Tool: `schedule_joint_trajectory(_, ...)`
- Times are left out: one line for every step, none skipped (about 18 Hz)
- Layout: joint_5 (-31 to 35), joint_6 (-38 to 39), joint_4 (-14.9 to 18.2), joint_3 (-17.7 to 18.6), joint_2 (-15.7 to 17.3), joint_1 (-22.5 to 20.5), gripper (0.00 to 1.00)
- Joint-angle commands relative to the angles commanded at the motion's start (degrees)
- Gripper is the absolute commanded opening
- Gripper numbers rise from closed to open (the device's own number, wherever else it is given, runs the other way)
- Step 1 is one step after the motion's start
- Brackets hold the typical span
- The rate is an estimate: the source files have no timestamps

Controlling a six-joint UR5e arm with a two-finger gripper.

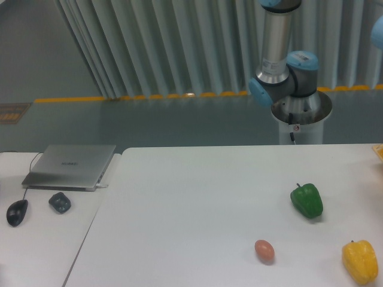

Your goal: Place the red peppers in a basket

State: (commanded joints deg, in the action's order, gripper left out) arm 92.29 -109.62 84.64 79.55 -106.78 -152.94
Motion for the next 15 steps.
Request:
schedule_joint_trajectory(-0.09,1.50,-0.09,-0.35,-0.88,1.06,1.00)
schedule_joint_trajectory(-0.18,1.60,-0.17,-0.36,-1.06,1.33,1.00)
schedule_joint_trajectory(-0.26,1.60,-0.18,-0.36,-1.06,1.33,1.00)
schedule_joint_trajectory(-0.26,1.52,-0.18,-0.27,-0.98,1.24,1.00)
schedule_joint_trajectory(-0.26,1.34,-0.18,-0.27,-0.97,1.24,1.00)
schedule_joint_trajectory(-0.26,1.34,-0.18,-0.27,-0.97,1.24,1.00)
schedule_joint_trajectory(-0.26,1.34,-0.18,-0.27,-1.06,1.33,1.00)
schedule_joint_trajectory(-0.26,1.34,-0.18,-0.27,-1.06,1.33,1.00)
schedule_joint_trajectory(-0.26,1.34,-0.18,-0.27,-1.06,1.33,1.00)
schedule_joint_trajectory(-0.26,1.34,-0.18,-0.27,-1.06,1.33,1.00)
schedule_joint_trajectory(-0.26,1.34,-0.18,-0.27,-1.06,1.33,1.00)
schedule_joint_trajectory(-0.26,1.34,-0.18,-0.27,-1.06,1.33,1.00)
schedule_joint_trajectory(-0.44,1.51,-0.18,-0.27,-1.06,1.33,1.00)
schedule_joint_trajectory(-0.88,1.52,-0.18,-0.01,-0.98,1.33,1.00)
schedule_joint_trajectory(-0.88,1.43,-0.18,0.17,-0.89,1.42,1.00)
